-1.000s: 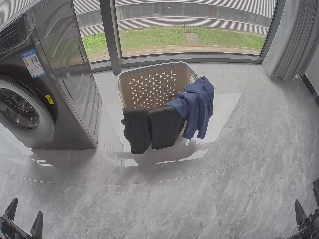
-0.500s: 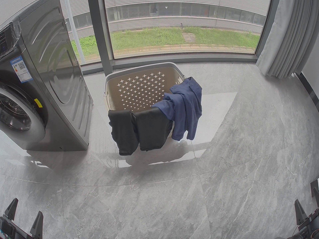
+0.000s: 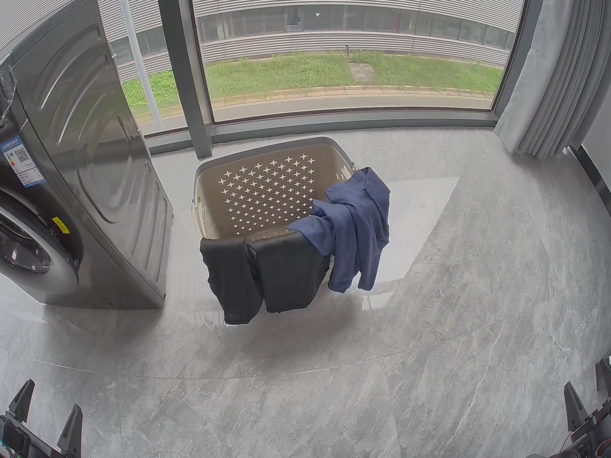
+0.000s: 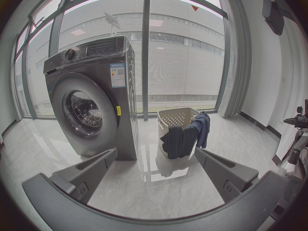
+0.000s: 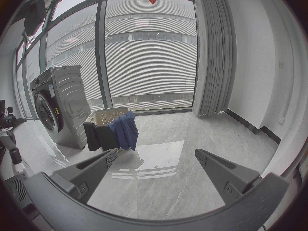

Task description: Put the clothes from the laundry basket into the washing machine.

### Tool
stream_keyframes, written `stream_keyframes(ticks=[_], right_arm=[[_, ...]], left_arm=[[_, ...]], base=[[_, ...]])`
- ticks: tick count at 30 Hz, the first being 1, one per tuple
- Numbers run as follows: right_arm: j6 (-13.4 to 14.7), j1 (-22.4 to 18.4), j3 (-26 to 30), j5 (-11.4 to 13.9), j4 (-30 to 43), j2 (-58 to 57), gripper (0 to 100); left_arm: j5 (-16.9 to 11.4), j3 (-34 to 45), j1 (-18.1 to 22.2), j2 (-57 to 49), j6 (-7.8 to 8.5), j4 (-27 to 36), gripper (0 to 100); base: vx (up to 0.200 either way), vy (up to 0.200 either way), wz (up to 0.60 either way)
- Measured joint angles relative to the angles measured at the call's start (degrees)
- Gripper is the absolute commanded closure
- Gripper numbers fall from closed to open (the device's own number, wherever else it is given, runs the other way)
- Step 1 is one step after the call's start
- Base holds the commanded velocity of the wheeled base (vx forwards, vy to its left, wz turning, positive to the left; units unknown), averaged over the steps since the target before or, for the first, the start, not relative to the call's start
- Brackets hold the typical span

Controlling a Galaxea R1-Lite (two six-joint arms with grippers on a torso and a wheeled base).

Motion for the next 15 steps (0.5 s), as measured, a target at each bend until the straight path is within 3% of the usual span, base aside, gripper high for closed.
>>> stream_keyframes(ticks=[10,15], right_arm=[[-0.02,0.02,0.00,0.04,-0.02,0.01,0],[-0.02,0.02,0.00,0.04,-0.02,0.01,0]], left_arm=[[0.00,0.00,0.00,0.00,0.29,0.02,0],[0.00,0.00,0.00,0.00,0.11,0.02,0]], base=[[0.000,-0.180,0.00],[0.000,0.000,0.00]])
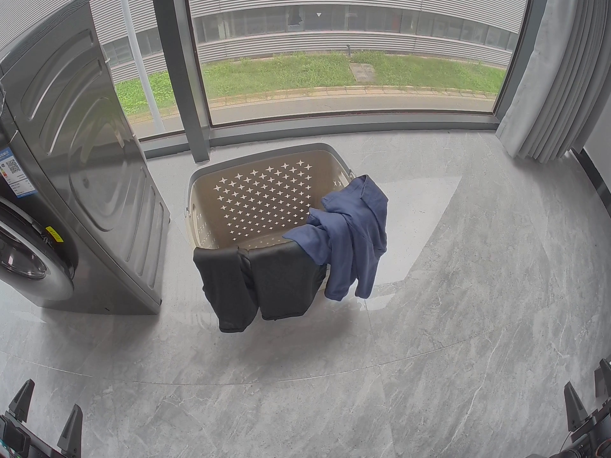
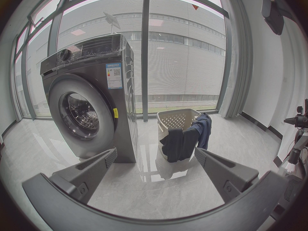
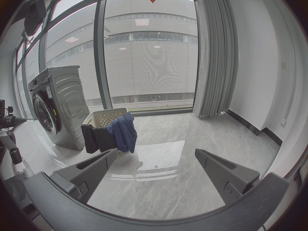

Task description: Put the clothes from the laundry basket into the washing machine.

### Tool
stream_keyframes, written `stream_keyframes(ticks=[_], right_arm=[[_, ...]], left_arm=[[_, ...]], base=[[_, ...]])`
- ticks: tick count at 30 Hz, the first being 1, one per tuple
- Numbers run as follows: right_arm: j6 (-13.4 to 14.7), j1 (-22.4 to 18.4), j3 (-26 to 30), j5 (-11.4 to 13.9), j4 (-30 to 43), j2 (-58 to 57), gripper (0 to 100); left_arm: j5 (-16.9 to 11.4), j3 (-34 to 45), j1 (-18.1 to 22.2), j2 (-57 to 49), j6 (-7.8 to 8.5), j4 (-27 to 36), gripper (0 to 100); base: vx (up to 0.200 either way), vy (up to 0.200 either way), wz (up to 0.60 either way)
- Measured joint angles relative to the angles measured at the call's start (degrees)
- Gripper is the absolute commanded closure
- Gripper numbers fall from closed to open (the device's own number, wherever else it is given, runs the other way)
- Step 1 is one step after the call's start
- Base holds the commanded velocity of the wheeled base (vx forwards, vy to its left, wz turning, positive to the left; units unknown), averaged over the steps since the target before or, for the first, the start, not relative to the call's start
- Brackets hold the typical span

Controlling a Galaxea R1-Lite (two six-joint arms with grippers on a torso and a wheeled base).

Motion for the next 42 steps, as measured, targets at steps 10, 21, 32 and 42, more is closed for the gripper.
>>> stream_keyframes(ticks=[10,21,32,42], right_arm=[[0.02,0.00,0.00,-0.02,0.00,-0.01,0],[0.02,-0.11,0.00,-0.04,0.00,-0.01,0],[0.02,-0.11,0.00,-0.04,0.00,-0.01,0],[0.02,-0.04,0.00,-0.04,0.00,-0.01,0]], left_arm=[[-0.07,0.00,-0.06,0.00,-0.06,0.00,0],[-0.07,0.00,-0.04,0.00,0.22,0.00,0],[-0.02,0.00,-0.06,0.00,-0.06,0.00,0],[-0.07,0.00,-0.06,0.00,-0.06,0.00,0]], base=[[0.000,0.000,0.00],[0.000,0.055,0.00],[0.073,0.000,0.00],[0.100,0.000,0.00]])
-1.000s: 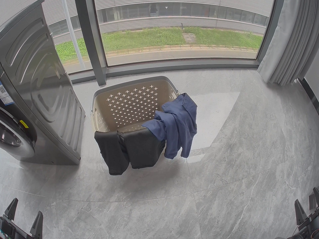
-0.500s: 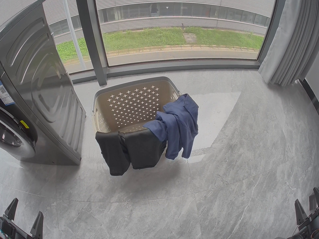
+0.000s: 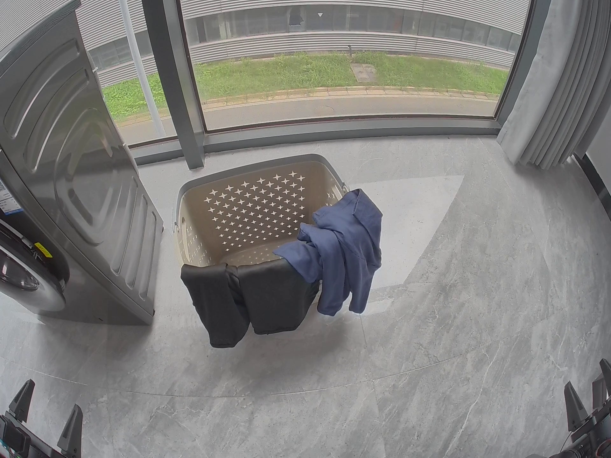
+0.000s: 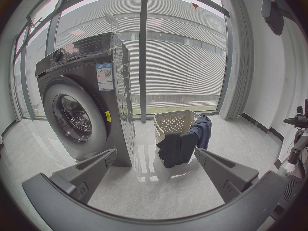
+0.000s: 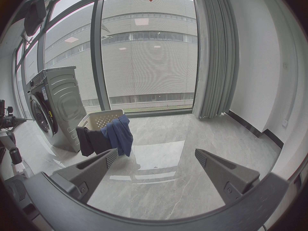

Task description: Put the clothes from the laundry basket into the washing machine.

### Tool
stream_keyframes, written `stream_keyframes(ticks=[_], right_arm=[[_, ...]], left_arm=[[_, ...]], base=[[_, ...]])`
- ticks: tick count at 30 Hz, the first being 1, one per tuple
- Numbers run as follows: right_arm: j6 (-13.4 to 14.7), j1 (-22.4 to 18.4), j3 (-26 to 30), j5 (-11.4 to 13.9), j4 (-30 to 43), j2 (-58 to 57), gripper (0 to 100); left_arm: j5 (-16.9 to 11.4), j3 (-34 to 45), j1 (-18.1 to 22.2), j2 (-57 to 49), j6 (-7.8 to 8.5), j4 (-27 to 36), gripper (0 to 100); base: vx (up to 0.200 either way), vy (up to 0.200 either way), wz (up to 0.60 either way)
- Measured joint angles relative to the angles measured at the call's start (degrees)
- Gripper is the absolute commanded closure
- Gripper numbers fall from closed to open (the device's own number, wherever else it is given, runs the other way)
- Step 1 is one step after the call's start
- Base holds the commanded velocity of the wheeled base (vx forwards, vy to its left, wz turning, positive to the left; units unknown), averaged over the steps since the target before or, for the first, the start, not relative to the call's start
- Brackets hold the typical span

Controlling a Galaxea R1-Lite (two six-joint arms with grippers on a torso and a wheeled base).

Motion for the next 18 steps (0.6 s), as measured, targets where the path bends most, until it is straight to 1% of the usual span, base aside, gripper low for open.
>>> stream_keyframes(ticks=[7,13,18], right_arm=[[0.00,-0.07,0.00,0.00,0.00,0.00,0],[0.00,-0.05,0.00,0.00,0.00,0.00,0],[0.00,-0.07,0.00,0.00,0.00,0.00,0]], left_arm=[[0.00,0.00,0.00,0.00,-0.05,0.00,0],[0.07,0.00,0.04,0.00,-0.06,0.00,0],[0.00,0.00,-0.02,0.00,0.00,0.00,0]], base=[[0.000,0.000,0.00],[0.200,0.000,0.00],[0.000,0.000,0.00]])
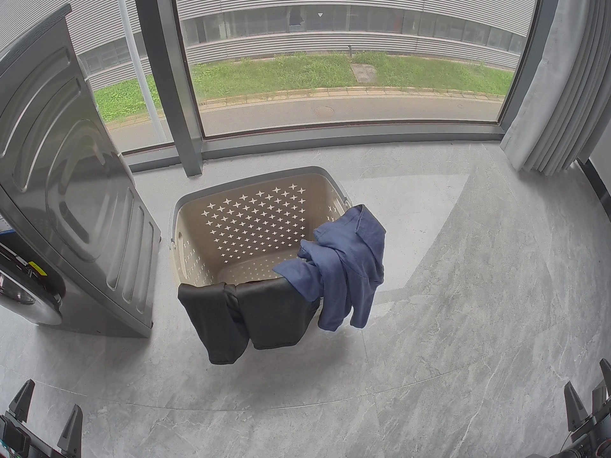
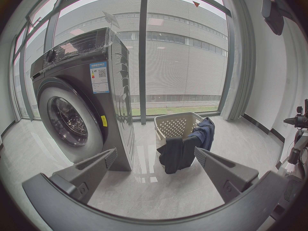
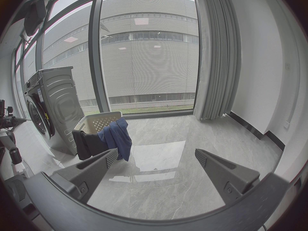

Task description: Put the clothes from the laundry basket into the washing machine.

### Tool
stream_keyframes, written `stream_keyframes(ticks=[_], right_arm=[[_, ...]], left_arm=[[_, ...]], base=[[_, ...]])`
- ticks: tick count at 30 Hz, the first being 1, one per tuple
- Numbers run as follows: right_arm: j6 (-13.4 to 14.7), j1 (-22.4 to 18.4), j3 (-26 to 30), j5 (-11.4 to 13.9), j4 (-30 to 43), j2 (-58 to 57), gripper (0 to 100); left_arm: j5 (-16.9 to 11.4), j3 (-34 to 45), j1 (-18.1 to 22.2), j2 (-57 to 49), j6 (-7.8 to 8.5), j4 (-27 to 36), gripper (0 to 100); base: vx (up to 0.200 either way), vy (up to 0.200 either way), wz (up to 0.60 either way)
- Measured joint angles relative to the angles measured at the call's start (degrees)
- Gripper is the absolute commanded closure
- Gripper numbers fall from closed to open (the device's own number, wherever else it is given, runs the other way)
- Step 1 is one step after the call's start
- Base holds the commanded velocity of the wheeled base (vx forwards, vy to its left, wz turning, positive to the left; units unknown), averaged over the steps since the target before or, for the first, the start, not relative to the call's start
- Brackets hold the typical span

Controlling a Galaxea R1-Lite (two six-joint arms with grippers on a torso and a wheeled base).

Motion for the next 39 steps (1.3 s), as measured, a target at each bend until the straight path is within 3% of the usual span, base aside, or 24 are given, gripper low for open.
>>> stream_keyframes(ticks=[16,39], right_arm=[[0.00,0.00,0.00,0.00,0.00,0.00,0],[0.00,0.02,0.00,0.00,0.02,0.00,0]], left_arm=[[0.00,0.00,0.06,0.00,0.02,0.00,0],[0.02,0.00,0.00,0.00,-0.05,0.00,0]], base=[[0.075,0.000,0.00],[0.200,0.000,0.00]])
